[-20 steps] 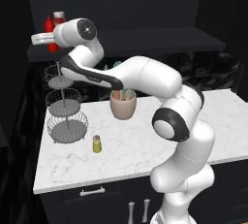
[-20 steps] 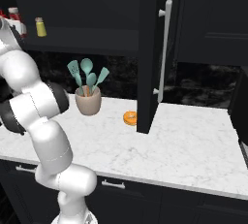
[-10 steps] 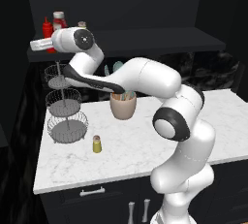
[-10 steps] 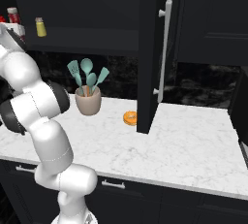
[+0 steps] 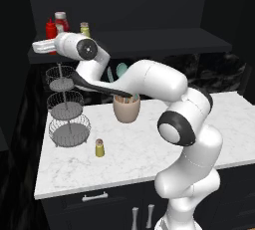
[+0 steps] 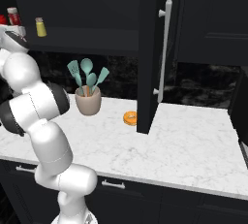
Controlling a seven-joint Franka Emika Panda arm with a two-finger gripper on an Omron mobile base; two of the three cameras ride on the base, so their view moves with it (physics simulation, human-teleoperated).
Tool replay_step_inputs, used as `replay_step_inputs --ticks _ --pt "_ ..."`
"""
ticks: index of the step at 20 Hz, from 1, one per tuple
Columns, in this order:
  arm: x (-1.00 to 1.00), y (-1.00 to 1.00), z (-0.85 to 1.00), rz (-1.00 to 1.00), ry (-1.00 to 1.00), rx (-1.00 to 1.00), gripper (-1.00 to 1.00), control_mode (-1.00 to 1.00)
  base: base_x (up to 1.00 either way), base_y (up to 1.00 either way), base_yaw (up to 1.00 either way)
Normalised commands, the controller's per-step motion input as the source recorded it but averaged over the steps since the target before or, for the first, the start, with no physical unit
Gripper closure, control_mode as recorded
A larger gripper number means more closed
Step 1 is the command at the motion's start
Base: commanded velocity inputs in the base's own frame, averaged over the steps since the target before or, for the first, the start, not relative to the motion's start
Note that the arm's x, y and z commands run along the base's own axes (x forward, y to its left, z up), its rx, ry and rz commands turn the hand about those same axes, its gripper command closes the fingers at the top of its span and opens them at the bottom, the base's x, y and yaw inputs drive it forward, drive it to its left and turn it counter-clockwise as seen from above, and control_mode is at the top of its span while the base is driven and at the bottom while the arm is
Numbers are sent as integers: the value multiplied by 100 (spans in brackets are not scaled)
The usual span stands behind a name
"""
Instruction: Put the shaker and condiment bottle from the counter next to their counterparts in the cabinet.
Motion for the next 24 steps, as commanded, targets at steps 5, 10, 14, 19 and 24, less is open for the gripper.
replay_step_inputs --ticks 5,10,14,19,24 --pt "-8 -1 0 -9 0 14 -100 -100 0 0 0" --pt "-53 -10 0 -11 0 19 -100 -100 0 0 0" --pt "-86 -20 0 -15 0 25 -100 -100 0 0 0" --pt "-52 -76 18 -7 4 30 -100 -100 0 0 0" --pt "-3 -97 3 0 13 29 -100 -100 0 0 0"
